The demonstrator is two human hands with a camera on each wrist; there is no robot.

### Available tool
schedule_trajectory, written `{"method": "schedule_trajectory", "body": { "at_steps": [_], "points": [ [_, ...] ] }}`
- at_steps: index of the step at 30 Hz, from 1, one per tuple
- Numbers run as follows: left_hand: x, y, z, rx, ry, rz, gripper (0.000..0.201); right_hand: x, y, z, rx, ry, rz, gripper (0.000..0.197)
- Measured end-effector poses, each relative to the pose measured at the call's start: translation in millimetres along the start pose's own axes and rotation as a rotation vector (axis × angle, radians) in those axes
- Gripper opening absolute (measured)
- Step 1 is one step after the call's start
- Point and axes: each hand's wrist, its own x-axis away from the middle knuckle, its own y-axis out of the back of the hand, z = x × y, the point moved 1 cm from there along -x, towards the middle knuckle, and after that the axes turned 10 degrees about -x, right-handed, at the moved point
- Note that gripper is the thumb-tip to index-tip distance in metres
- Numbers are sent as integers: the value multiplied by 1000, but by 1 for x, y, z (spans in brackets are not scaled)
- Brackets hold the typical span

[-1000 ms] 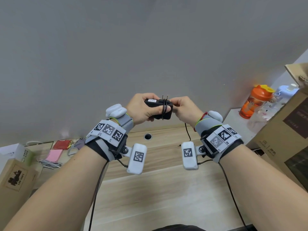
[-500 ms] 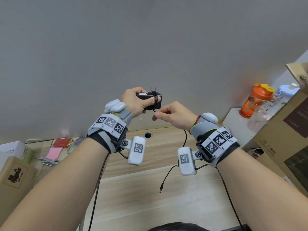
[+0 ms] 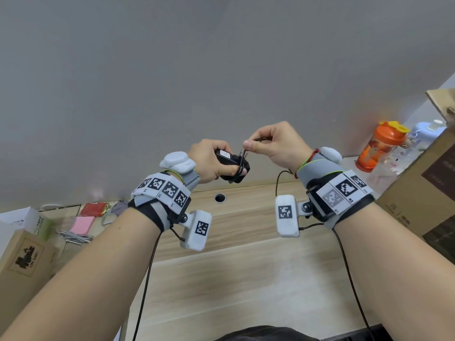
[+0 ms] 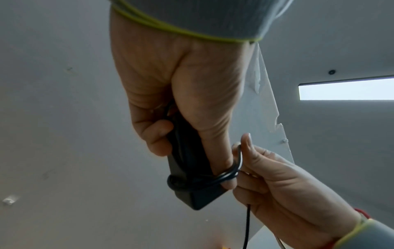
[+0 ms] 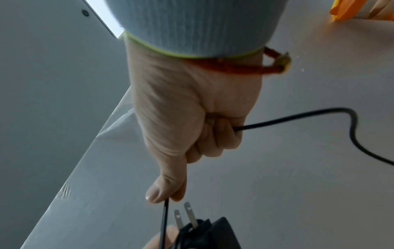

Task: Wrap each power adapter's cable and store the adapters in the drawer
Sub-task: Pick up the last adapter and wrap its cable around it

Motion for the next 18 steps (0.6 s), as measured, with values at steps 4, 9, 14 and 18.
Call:
{"method": "schedule_trajectory", "body": {
  "at_steps": [4, 9, 14, 18],
  "points": [
    [0, 0, -5, 103, -50, 43, 44, -4, 0, -11, -59, 12, -17, 15],
    [2, 0, -14, 264, -98, 79, 33, 2, -10, -19, -96, -21, -18, 24],
    [1, 4, -21, 441, -92, -2, 27, 8, -20, -21, -63, -105, -8, 21],
    [-6, 8, -20, 519, -19, -137, 29, 16, -26, -21, 7, -132, 72, 31]
  ]
}}
